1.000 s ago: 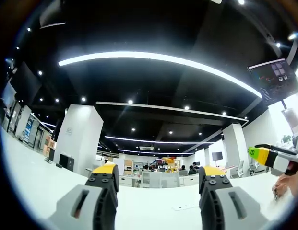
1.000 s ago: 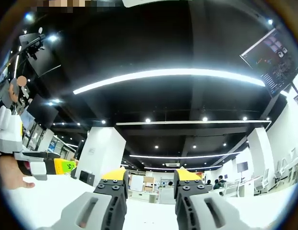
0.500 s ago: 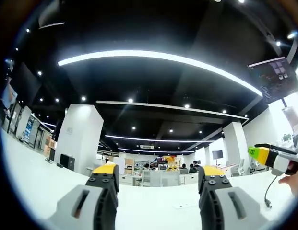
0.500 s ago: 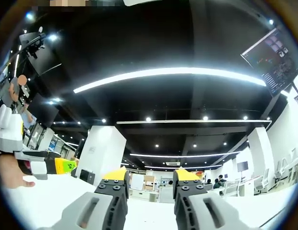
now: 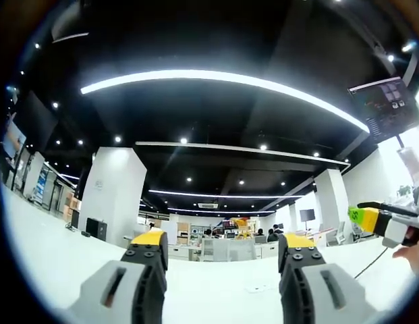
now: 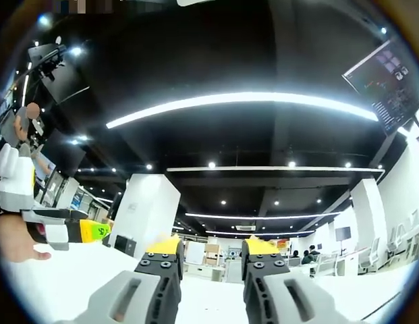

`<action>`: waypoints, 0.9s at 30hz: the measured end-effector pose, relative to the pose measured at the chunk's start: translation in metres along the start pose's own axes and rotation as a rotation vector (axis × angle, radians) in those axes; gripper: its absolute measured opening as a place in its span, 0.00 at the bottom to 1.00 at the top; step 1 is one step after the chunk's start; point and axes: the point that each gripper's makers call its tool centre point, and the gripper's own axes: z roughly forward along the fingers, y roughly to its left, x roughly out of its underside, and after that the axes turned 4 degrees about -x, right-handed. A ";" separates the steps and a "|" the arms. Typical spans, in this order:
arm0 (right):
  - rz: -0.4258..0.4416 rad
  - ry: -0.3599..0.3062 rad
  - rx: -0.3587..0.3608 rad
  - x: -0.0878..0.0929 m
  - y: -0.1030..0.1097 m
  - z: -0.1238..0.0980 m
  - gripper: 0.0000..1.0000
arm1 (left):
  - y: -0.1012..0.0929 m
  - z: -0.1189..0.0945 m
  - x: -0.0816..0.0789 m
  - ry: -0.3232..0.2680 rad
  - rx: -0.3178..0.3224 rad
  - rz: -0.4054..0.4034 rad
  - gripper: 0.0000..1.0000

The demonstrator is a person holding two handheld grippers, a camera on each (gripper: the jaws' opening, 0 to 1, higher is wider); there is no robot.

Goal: Find the data cable on the table. Grasp the USB connector end of the cable and insert it into the USB port on the table

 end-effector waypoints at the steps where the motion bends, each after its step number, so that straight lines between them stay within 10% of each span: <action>1: -0.003 0.007 -0.005 0.001 0.001 0.000 0.35 | 0.000 0.000 0.000 0.000 0.000 0.001 0.66; 27: -0.013 0.019 -0.048 0.004 0.012 0.000 0.35 | -0.002 -0.001 0.002 0.012 -0.001 0.017 0.66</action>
